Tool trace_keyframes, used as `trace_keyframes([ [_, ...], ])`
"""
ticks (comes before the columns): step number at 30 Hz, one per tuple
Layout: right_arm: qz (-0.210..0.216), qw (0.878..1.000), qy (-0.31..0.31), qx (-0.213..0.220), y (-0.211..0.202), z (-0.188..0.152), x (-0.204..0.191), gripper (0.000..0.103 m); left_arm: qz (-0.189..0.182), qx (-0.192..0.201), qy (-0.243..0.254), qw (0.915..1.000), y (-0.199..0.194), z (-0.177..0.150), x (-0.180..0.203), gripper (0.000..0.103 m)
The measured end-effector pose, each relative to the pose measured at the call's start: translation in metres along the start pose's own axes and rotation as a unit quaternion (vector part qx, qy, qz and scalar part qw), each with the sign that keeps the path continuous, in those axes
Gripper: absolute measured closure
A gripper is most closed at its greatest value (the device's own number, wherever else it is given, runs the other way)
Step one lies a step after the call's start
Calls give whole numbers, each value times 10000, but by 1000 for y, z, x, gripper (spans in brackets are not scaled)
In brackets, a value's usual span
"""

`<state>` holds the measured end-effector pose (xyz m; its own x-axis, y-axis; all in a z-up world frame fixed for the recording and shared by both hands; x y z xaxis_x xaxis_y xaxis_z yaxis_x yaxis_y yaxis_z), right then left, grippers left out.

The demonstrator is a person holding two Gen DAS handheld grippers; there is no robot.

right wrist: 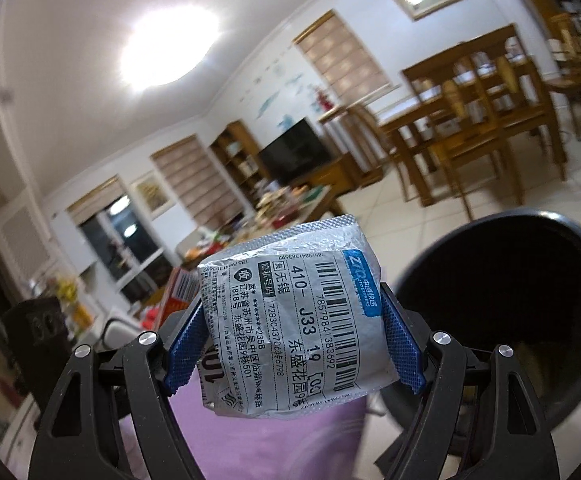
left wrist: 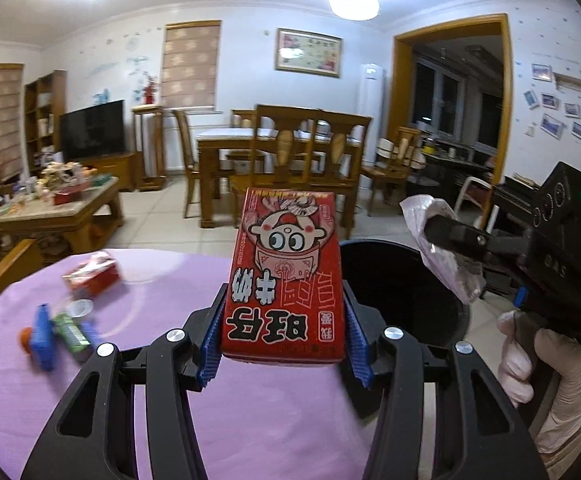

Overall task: Collect trash
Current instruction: 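Carry the red box and white packet over the black bin with both grippers, then open both grippers to drop the red box and white packet into the bin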

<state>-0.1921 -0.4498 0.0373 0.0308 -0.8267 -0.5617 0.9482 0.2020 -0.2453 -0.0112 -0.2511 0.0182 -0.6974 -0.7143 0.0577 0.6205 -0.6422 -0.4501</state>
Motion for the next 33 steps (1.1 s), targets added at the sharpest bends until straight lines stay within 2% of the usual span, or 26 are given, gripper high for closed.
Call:
trace_keyframes([
  [9, -718, 9955, 387, 474, -53, 7, 75, 25, -349, -234, 234, 9988, 34, -11, 45, 52],
  [12, -859, 9937, 522, 493, -60, 3, 96, 25, -442, -371, 264, 9980, 51, -13, 53, 60],
  [14, -902, 9929, 594, 499, -59, 0, 105, 25, -520, -523, 230, 9970, 65, -14, 54, 64],
  [23, -996, 9910, 815, 376, -24, -5, 133, 25, -616, -888, 299, 9937, 89, -29, 69, 64],
  [33, -1129, 9893, 909, 139, 16, -4, 139, 24, -591, -937, 421, 9930, 90, -28, 78, 64],
])
Point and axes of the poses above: each gripper's, at about its wrist camera, not at the fingertips, and y roughly the way its jaws point, x to its right, z to its top, the point moved 1 cm from there along y, roughly the way its jaws point, and after that the axes turned 1 degree about -z, right-handed, at the moved point
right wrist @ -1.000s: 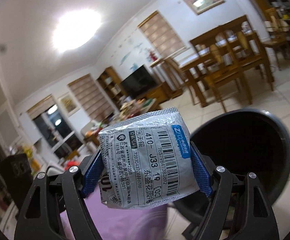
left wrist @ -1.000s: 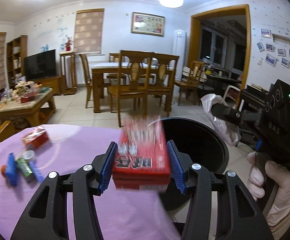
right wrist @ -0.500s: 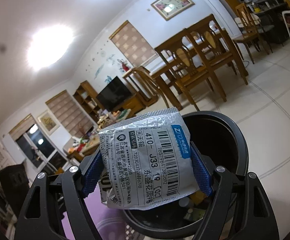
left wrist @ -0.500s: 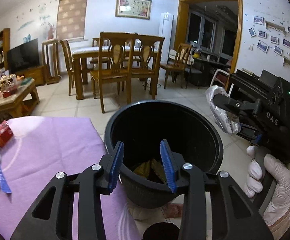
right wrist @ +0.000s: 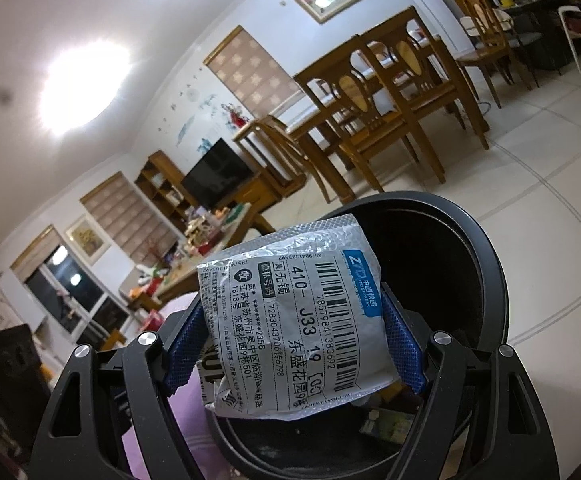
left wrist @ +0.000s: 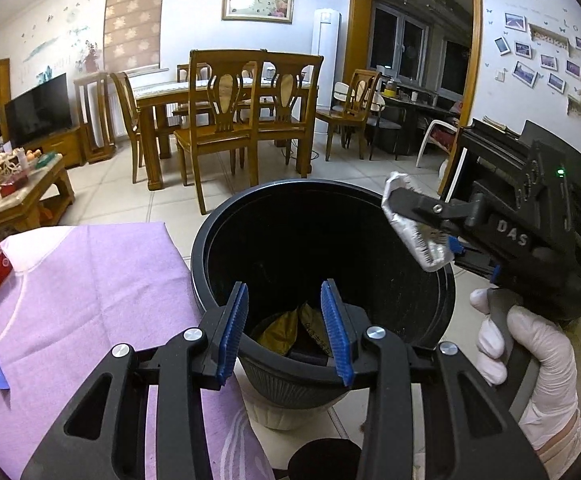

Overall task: Collect trash
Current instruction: 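Open both grippers to drop the red box and white packet into the bin, then move both open grippers back to the items on the table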

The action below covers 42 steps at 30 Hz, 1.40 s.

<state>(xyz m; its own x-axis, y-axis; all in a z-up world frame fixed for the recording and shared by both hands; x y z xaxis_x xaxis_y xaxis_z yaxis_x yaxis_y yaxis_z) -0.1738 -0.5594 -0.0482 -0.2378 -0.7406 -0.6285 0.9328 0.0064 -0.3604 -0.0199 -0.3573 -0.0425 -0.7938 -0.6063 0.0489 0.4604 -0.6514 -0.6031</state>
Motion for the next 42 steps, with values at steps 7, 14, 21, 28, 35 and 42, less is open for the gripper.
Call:
trace_keyframes([
  [7, -188, 9995, 250, -42, 2, 0, 4, 17, 22, -21, 99, 9999, 2, 1, 8, 63],
  [14, -168, 9995, 279, -24, 2, -3, -2, 10, 259, 92, 33, 9996, -6, 0, 4, 26],
  [21, -131, 9998, 129, -34, 2, -6, -13, 10, 455, 177, -50, 9988, -17, 0, -4, 12],
  [28, -109, 9999, 36, -116, 12, -3, -19, 10, 560, 217, -141, 9981, -24, -1, -13, 5],
  [35, -83, 9998, -64, -171, 16, -8, -23, 10, 590, 178, -236, 9978, -26, -5, -20, 5],
  [42, -17, 9996, -147, -243, 18, -4, -26, 10, 612, 154, -359, 9974, -28, -11, -31, 5],
])
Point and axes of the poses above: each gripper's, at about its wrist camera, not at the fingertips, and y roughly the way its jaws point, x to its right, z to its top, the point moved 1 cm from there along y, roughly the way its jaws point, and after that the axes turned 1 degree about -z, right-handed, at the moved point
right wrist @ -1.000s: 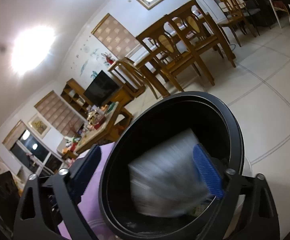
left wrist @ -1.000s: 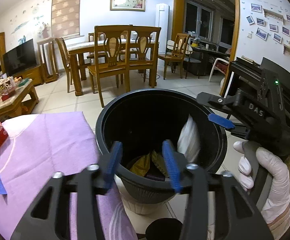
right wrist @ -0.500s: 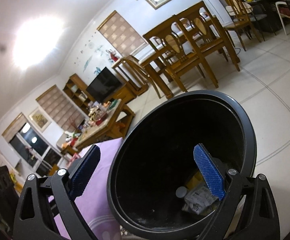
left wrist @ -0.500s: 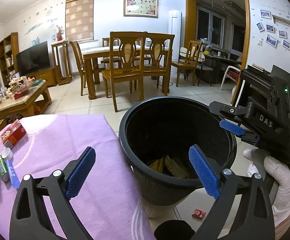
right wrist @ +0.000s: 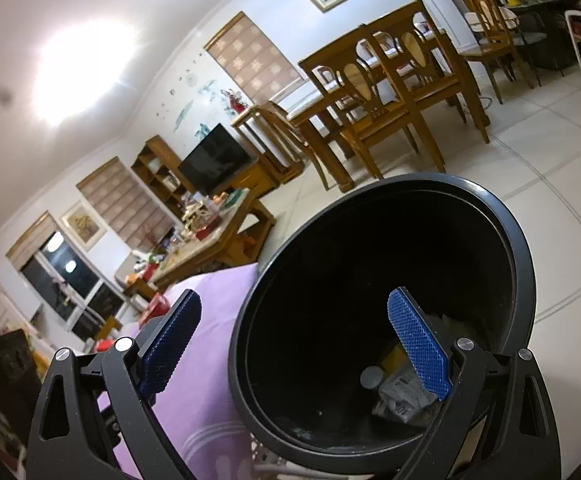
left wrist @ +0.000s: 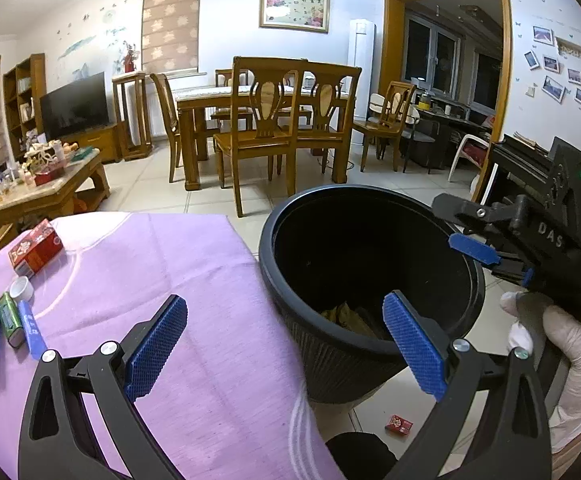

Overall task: Collect trash
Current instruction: 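Move both open grippers back to the items on the table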

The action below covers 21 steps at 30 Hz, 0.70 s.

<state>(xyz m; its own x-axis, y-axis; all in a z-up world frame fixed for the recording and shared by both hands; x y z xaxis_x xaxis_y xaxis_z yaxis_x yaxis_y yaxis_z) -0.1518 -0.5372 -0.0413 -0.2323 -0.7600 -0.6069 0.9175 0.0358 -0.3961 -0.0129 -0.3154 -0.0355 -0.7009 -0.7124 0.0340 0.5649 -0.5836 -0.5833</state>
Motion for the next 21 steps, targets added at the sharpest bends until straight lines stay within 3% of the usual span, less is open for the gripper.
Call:
trace_keyframes([
  [8, 200, 9989, -404, -89, 2, 1, -31, 10, 137, 78, -231, 9996, -11, -6, -29, 5],
  [17, 682, 9876, -1285, -595, 47, -34, -116, 10, 906, 168, -998, 9907, -49, -21, -138, 5],
  [21, 880, 9763, -1689, -1024, 75, -60, -156, 21, 1263, 149, -1253, 9839, -63, -28, -188, 6],
])
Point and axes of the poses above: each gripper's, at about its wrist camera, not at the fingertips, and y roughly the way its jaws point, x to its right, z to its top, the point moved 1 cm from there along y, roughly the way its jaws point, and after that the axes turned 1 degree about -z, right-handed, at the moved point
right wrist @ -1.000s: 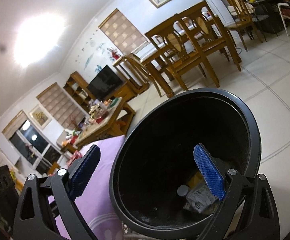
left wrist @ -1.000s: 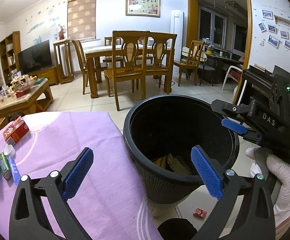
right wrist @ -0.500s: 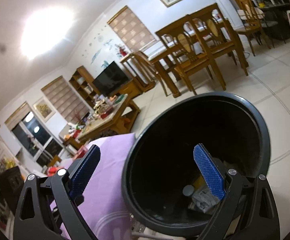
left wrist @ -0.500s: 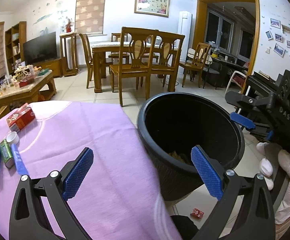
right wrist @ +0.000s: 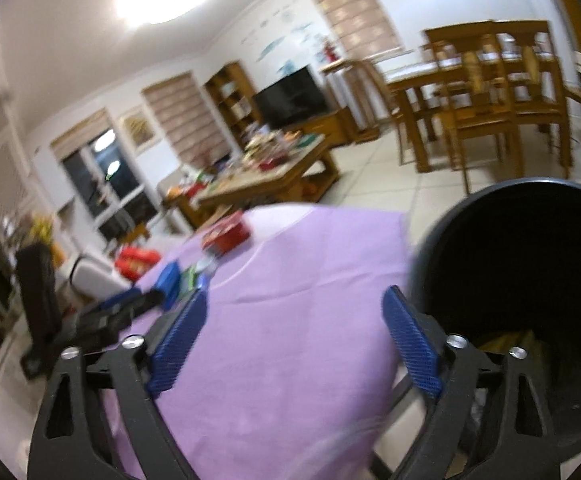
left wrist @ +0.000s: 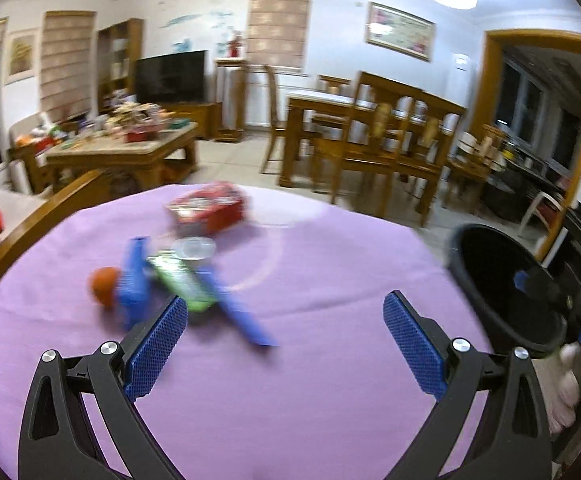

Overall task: Collect trash
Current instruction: 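Move both open grippers back to the items on the table, then grasp the blue Baby snack bag with the left gripper while the right grasps the blue stick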

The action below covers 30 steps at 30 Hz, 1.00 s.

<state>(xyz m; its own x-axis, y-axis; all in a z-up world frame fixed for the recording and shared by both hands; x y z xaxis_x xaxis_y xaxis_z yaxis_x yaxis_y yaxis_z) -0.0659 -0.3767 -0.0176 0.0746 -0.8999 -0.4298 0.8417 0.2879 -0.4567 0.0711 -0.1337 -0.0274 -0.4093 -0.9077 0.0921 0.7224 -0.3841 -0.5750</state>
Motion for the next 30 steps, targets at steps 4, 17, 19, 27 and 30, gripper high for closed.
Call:
trace_keyframes([
  [4, 141, 9984, -375, -408, 35, -8, -39, 26, 139, -172, -246, 9995, 10, 6, -48, 6],
  [17, 135, 9736, -1815, -1380, 130, -12, -132, 42, 130, -804, 104, 9966, 49, 5, -83, 65],
  [19, 82, 9681, -1980, -1533, 146, -13, -139, 42, 192, -849, 102, 9961, 52, 4, -86, 67],
  [27, -132, 9448, -2549, -2055, 196, -13, -153, 42, 462, -902, 126, 9948, 51, 4, -89, 65],
  [30, -157, 9327, -2768, -2307, 216, -21, -159, 42, 320, -943, -9, 9950, 48, 0, -92, 64],
])
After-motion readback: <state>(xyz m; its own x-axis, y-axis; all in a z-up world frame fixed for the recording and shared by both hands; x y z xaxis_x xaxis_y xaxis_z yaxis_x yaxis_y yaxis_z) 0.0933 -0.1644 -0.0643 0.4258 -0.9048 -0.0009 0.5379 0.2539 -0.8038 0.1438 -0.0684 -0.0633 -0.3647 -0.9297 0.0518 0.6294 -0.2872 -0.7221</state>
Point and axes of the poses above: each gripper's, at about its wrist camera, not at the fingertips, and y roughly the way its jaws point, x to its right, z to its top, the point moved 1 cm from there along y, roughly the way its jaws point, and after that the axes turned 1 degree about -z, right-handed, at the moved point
